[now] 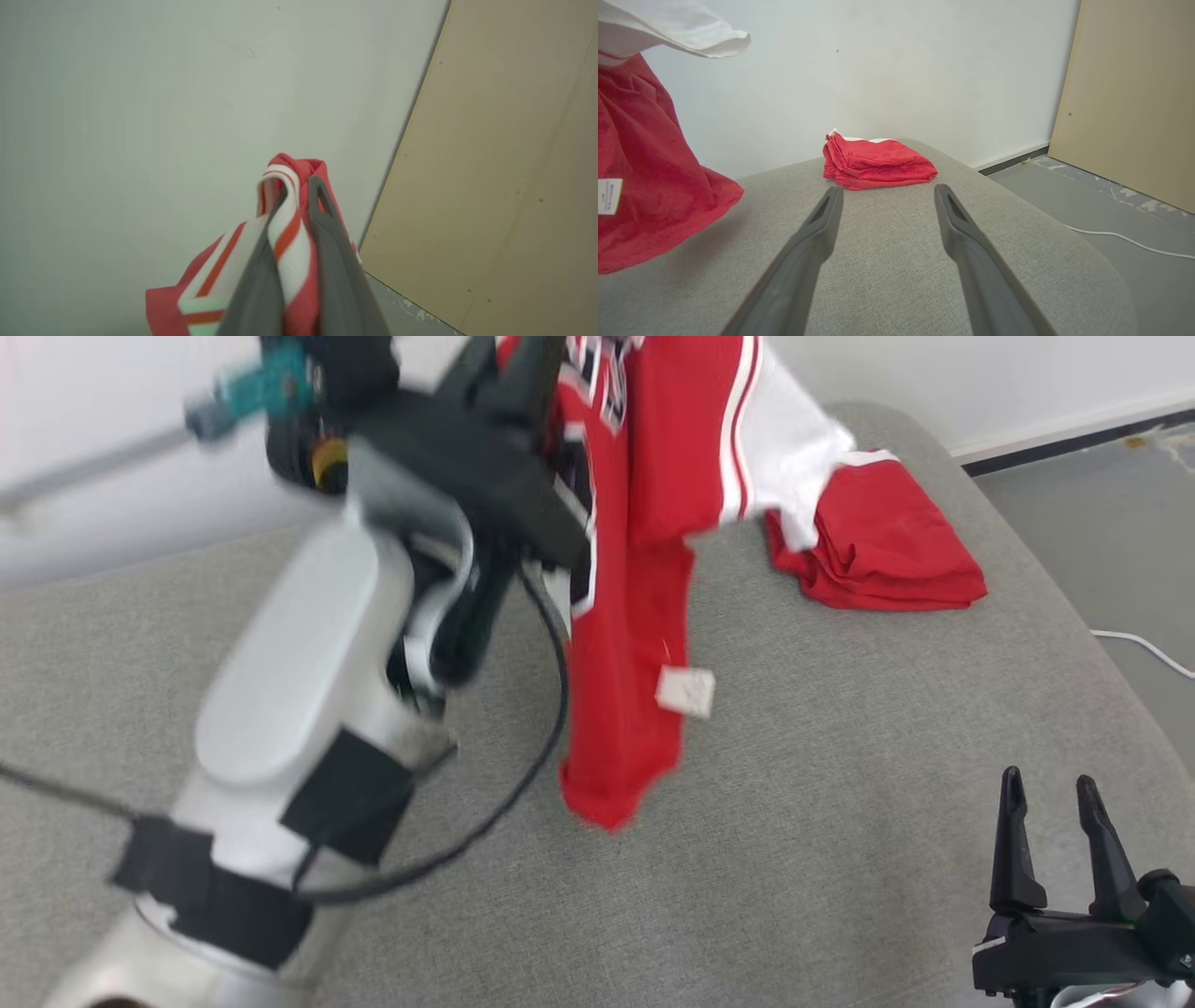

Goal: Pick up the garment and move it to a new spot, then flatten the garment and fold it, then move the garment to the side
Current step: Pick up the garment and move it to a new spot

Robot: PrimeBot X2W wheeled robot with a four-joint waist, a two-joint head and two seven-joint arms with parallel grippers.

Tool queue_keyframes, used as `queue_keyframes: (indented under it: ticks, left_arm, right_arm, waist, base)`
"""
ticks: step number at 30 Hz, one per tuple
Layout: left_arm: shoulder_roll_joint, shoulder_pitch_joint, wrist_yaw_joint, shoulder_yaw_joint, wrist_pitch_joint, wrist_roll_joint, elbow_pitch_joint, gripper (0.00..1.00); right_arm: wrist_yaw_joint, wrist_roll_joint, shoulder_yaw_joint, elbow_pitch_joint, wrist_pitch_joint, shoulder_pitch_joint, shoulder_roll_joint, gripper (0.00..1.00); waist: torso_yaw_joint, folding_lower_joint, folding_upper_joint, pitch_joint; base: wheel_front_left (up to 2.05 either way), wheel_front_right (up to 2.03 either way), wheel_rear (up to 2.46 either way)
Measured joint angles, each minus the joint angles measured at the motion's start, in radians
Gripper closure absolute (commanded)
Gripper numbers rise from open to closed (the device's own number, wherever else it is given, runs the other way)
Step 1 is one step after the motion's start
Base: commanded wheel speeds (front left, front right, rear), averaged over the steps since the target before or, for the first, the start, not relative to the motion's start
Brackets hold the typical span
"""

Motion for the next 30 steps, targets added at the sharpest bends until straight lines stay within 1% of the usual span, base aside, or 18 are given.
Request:
queue_keyframes:
  ticks: [3,7,13,14,16,17,18,19,21,24,30]
  left_arm:
    - [0.012,0.099,0.019,0.011,-0.022,-0.015,0.007,1.00]
    - [0.078,0.244,0.039,0.031,-0.067,-0.011,0.030,1.00]
    - [0.191,0.434,0.044,0.069,-0.137,-0.014,0.101,1.00]
    - [0.191,0.434,0.044,0.069,-0.137,-0.014,0.101,1.00]
    - [0.218,0.484,0.042,0.076,-0.163,-0.009,0.133,1.00]
    - [0.223,0.505,0.037,0.076,-0.169,-0.012,0.148,0.87]
    - [0.225,0.524,0.032,0.075,-0.178,-0.012,0.160,0.17]
    - [0.229,0.537,0.030,0.063,-0.183,-0.002,0.172,0.00]
    - [0.238,0.548,0.025,0.052,-0.200,0.019,0.185,0.00]
    - [0.231,0.549,0.012,0.058,-0.227,0.027,0.179,0.00]
    - [0.227,0.554,0.005,0.091,-0.247,0.083,0.092,0.00]
  right_arm:
    - [0.000,-0.003,-0.007,-0.004,-0.001,-0.001,0.000,0.00]
    - [0.000,-0.014,-0.012,-0.004,-0.001,-0.003,0.000,0.00]
    - [0.000,-0.024,0.000,-0.002,0.000,-0.015,0.000,0.00]
    - [0.000,-0.024,0.000,-0.002,0.000,-0.015,0.000,0.00]
    - [0.000,-0.026,0.004,-0.001,0.003,-0.021,0.000,0.00]
    - [0.000,-0.026,0.006,0.000,0.003,-0.023,0.000,0.00]
    - [0.000,-0.027,0.008,0.001,0.004,-0.026,0.000,0.00]
    - [0.000,-0.029,0.009,0.002,0.004,-0.028,0.000,0.00]
    - [0.000,-0.032,0.009,0.004,0.005,-0.029,0.000,0.00]
    - [0.000,-0.037,0.000,0.003,0.010,-0.027,0.000,0.00]
    - [0.000,-0.052,-0.021,-0.009,0.022,-0.001,0.000,0.00]
  waist:
    - [0.000,0.0000,0.0000,0.004]
    - [0.013,0.0002,0.0000,0.013]
    - [0.037,0.0001,0.0000,0.026]
    - [0.037,0.0001,0.0000,0.026]
    - [0.043,0.0002,0.0000,0.030]
    - [0.047,0.0002,0.0000,0.031]
    - [0.050,0.0002,0.0001,0.031]
    - [0.054,0.0002,0.0000,0.030]
    - [0.060,0.0002,0.0000,0.025]
    - [0.074,0.0002,0.0000,0.012]
    - [0.113,0.0002,0.0000,-0.033]
  base:
    - [0.00,0.00,0.00]
    - [0.00,0.00,0.00]
    - [0.00,0.00,0.00]
    - [0.00,0.00,0.00]
    - [0.00,0.00,0.00]
    - [0.00,0.00,0.00]
    - [0.00,0.00,0.00]
    - [0.00,0.00,0.00]
    - [0.00,0.00,0.00]
    - [0.00,0.00,0.00]
    - [0.00,0.00,0.00]
